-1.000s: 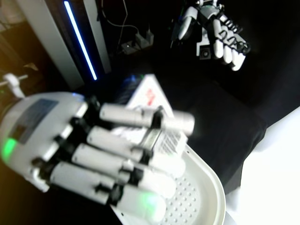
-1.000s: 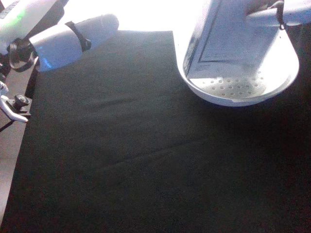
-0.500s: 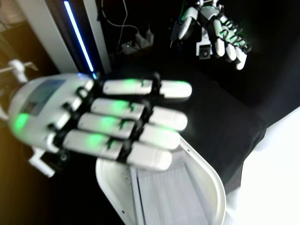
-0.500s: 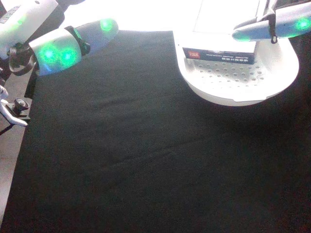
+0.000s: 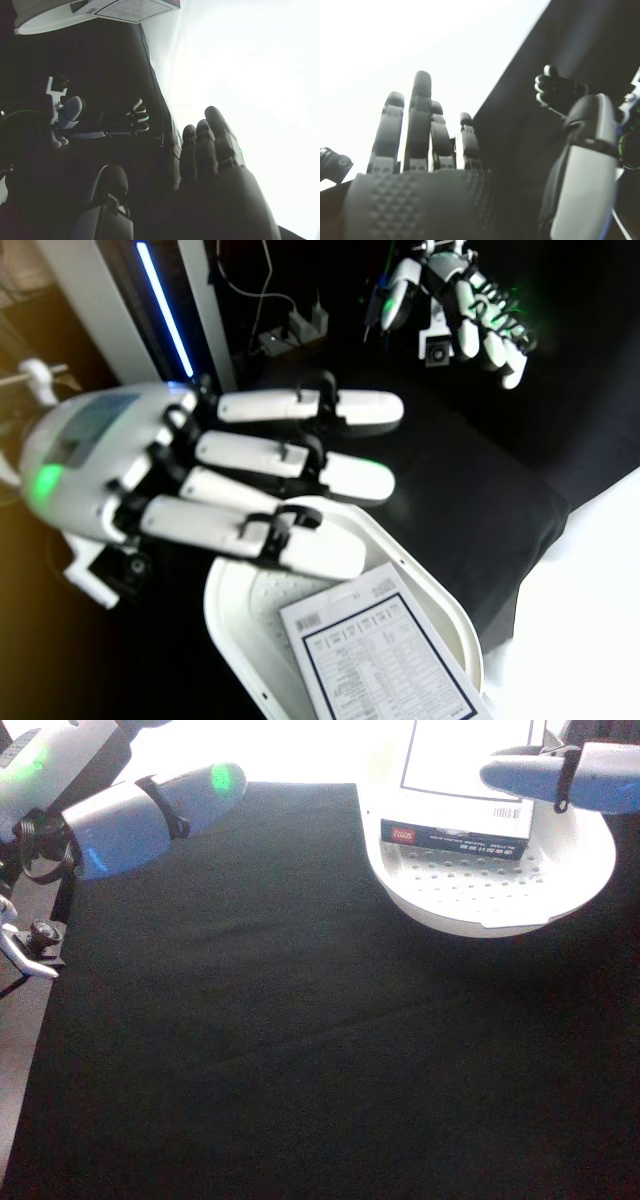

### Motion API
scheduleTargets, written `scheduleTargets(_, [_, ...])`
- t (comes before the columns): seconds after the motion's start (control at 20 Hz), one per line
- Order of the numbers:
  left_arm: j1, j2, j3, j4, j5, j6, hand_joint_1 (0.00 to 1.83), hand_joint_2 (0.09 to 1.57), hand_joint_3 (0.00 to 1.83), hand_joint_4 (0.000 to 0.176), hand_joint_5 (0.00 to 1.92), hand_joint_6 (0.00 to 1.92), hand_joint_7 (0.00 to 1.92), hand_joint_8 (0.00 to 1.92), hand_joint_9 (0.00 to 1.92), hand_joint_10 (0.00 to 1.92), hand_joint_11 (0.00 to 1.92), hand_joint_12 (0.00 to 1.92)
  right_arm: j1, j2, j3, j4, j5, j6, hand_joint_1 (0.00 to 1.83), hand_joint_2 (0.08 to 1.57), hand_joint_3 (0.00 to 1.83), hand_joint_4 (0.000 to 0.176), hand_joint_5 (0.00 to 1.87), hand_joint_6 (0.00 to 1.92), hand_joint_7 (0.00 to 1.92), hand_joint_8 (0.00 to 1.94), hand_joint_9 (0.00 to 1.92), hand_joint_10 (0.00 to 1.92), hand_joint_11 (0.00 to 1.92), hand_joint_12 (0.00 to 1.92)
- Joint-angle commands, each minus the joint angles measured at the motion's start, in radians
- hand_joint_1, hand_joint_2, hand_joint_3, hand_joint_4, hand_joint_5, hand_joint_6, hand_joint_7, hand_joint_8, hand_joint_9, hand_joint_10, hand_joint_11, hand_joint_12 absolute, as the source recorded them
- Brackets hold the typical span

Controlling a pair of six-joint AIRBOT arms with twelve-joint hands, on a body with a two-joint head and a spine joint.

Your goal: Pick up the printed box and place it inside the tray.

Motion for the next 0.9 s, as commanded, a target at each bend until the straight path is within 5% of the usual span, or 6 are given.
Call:
scheduleTargets(0.0, [-0.007,0.012,0.0,0.008,-0.132,-0.004,0.17,1.33,0.0,0.067,0.33,0.01,0.21,0.0,0.1,0.01,0.0,0.45,0.008,0.011,-0.004,0.014,0.171,0.0,0.07,1.17,0.0,0.099,0.16,0.0,0.15,0.0,0.54,0.05,0.42,1.22])
scheduleTargets(0.3, [-0.007,0.017,-0.003,0.014,-0.139,-0.004,0.1,1.3,0.0,0.027,0.26,0.0,0.15,0.0,0.1,0.01,0.0,0.36,0.002,0.012,-0.021,-0.01,0.205,0.0,0.05,1.24,0.01,0.044,0.21,0.0,0.41,0.0,1.18,0.41,1.17,1.3])
scheduleTargets(0.45, [-0.007,0.017,-0.003,0.014,-0.139,-0.004,0.12,1.31,0.0,0.037,0.28,0.01,0.15,0.0,0.08,0.0,0.0,0.35,0.002,0.012,-0.023,-0.01,0.212,0.0,0.0,1.31,0.0,0.109,0.2,0.0,0.4,0.0,0.87,0.07,0.53,1.26])
scheduleTargets(0.7, [-0.007,0.021,-0.003,0.014,-0.147,-0.004,0.2,1.36,0.01,0.0,0.26,0.0,0.16,0.0,0.08,0.0,0.0,0.47,0.002,0.012,-0.025,-0.01,0.213,0.0,0.03,1.3,0.0,0.091,0.25,0.0,0.44,0.0,0.95,0.38,0.88,1.52])
scheduleTargets(0.8, [-0.007,0.028,-0.008,0.019,-0.163,-0.004,0.2,1.41,0.0,0.063,0.26,0.0,0.18,0.01,0.13,0.03,0.0,0.8,0.002,0.014,-0.032,-0.01,0.217,0.0,0.06,1.24,0.0,0.075,0.27,0.0,0.41,0.0,0.9,0.25,0.98,1.17])
scheduleTargets(0.85, [-0.007,0.033,-0.013,0.023,-0.174,-0.004,0.21,1.39,0.0,0.059,0.16,0.0,0.1,0.0,0.07,0.01,0.0,0.74,-0.003,0.018,-0.038,-0.01,0.232,0.0,0.06,1.19,0.0,0.123,0.24,0.0,0.3,0.0,0.71,0.09,0.59,1.08])
